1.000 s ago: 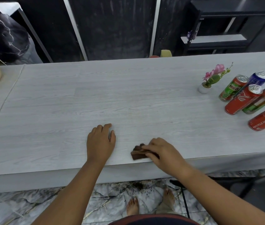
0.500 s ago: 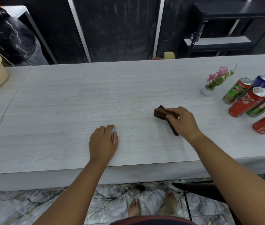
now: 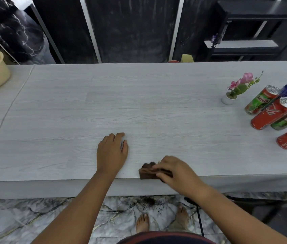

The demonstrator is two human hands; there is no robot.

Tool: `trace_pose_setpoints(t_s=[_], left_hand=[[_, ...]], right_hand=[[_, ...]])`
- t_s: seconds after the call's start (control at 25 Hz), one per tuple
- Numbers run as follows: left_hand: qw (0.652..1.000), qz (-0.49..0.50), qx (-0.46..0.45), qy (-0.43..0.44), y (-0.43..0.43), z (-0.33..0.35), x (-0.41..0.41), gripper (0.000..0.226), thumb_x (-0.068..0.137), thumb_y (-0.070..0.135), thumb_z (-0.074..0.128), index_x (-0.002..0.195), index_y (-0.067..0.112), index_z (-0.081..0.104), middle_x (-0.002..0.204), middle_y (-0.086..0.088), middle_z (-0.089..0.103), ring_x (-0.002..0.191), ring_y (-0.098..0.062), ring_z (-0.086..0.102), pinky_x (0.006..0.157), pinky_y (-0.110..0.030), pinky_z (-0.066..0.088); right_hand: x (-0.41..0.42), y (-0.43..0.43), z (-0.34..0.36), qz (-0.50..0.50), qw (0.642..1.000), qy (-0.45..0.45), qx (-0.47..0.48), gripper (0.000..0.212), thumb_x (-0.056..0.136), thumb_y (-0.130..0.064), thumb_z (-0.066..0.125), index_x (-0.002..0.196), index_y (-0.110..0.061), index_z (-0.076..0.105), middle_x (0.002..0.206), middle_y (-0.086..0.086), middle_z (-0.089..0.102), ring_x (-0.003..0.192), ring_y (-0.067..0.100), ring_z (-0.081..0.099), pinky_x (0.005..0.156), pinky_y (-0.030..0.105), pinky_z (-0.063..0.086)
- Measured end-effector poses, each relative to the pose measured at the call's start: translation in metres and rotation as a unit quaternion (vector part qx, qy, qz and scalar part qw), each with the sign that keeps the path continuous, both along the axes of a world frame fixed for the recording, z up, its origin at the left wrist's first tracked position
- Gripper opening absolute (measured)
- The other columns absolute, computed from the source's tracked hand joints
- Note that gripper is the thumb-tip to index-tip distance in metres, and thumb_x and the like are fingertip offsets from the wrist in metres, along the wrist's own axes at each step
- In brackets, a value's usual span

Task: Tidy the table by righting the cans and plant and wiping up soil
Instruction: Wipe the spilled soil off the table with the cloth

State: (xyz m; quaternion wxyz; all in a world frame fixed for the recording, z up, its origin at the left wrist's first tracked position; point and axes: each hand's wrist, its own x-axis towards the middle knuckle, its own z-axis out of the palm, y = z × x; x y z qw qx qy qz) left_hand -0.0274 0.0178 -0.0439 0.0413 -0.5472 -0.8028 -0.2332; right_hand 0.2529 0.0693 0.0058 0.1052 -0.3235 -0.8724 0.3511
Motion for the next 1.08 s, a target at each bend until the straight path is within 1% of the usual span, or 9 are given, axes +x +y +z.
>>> trace_pose_setpoints(t_s=[0.08,0.16,0.28,0.36,0.48,0.56,0.76,0.92,1.08], left_hand=[[1.000,0.000,0.002,0.001,0.000,-0.001,-0.001,0.033,0.105,0.028,0.063,0.133,0.014,0.071,0.104,-0.007,0.072,0.097,-0.029,0.067,0.083,-0.044,0.054],[1.000,0.001,0.005,0.000,-0.001,-0.002,0.000,0.033,0.105,0.028,0.063,0.133,0.015,0.071,0.103,-0.006,0.071,0.096,-0.028,0.066,0.083,-0.044,0.054],[1.000,-0.003,0.013,-0.001,-0.001,-0.003,0.000,0.032,0.105,0.027,0.064,0.133,0.014,0.071,0.101,-0.006,0.070,0.094,-0.028,0.066,0.082,-0.043,0.053],[1.000,-0.003,0.015,-0.002,0.000,-0.004,-0.001,0.032,0.105,0.027,0.064,0.133,0.014,0.071,0.102,-0.006,0.070,0.094,-0.028,0.066,0.082,-0.043,0.054],[1.000,-0.002,0.015,-0.003,0.000,-0.004,0.000,0.031,0.105,0.027,0.064,0.133,0.014,0.070,0.102,-0.005,0.071,0.095,-0.027,0.066,0.083,-0.044,0.054],[1.000,-0.004,0.014,-0.003,0.000,-0.004,0.000,0.031,0.105,0.027,0.064,0.133,0.014,0.070,0.102,-0.005,0.071,0.095,-0.027,0.066,0.083,-0.044,0.054],[1.000,0.001,0.011,-0.005,0.001,-0.004,0.000,0.032,0.105,0.027,0.064,0.134,0.014,0.070,0.103,-0.006,0.071,0.096,-0.027,0.067,0.083,-0.044,0.055],[1.000,-0.001,0.009,-0.024,-0.001,0.000,0.001,0.034,0.104,0.028,0.067,0.134,0.013,0.072,0.103,-0.006,0.073,0.097,-0.029,0.068,0.084,-0.046,0.055],[0.991,-0.019,-0.005,-0.129,0.005,0.011,0.009,0.036,0.102,0.040,0.069,0.135,0.025,0.072,0.098,0.009,0.065,0.088,-0.015,0.063,0.085,-0.043,0.055]], right_hand=[[0.006,-0.001,0.006,-0.011,0.997,0.006,-0.071,0.026,0.099,-0.026,0.077,0.124,-0.029,0.081,0.107,-0.013,0.072,0.102,0.003,0.065,0.090,0.020,0.051],[0.018,0.021,0.015,-0.106,0.985,0.056,-0.124,0.020,0.097,-0.024,0.080,0.115,-0.034,0.083,0.101,-0.016,0.073,0.099,0.004,0.068,0.085,0.016,0.051],[0.052,0.086,0.023,-0.299,0.950,0.089,-0.025,0.021,0.094,-0.012,0.082,0.111,-0.025,0.082,0.100,-0.002,0.077,0.098,0.019,0.071,0.084,0.022,0.052],[0.083,0.131,0.024,-0.404,0.912,0.053,0.038,0.025,0.095,-0.014,0.079,0.121,-0.016,0.081,0.112,0.009,0.077,0.106,0.029,0.071,0.093,0.033,0.052],[0.116,0.165,0.009,-0.486,0.872,-0.032,0.046,0.030,0.100,-0.018,0.071,0.129,-0.013,0.077,0.120,0.014,0.073,0.110,0.035,0.068,0.090,0.033,0.047],[0.112,0.163,-0.002,-0.467,0.880,-0.060,0.056,0.031,0.101,-0.016,0.069,0.131,-0.010,0.076,0.114,0.014,0.068,0.103,0.037,0.067,0.085,0.036,0.049],[0.057,0.108,-0.007,-0.291,0.954,-0.012,0.073,0.030,0.096,-0.011,0.077,0.126,-0.015,0.079,0.102,0.003,0.067,0.095,0.026,0.067,0.082,0.033,0.050],[0.017,0.062,-0.013,-0.145,0.988,0.014,0.056,0.034,0.098,-0.015,0.078,0.131,-0.015,0.077,0.107,0.001,0.071,0.103,0.020,0.063,0.092,0.032,0.052],[0.022,0.043,-0.006,-0.175,0.983,0.048,0.039,0.044,0.099,-0.034,0.076,0.143,-0.032,0.069,0.113,-0.017,0.070,0.109,0.002,0.059,0.097,0.020,0.050]])
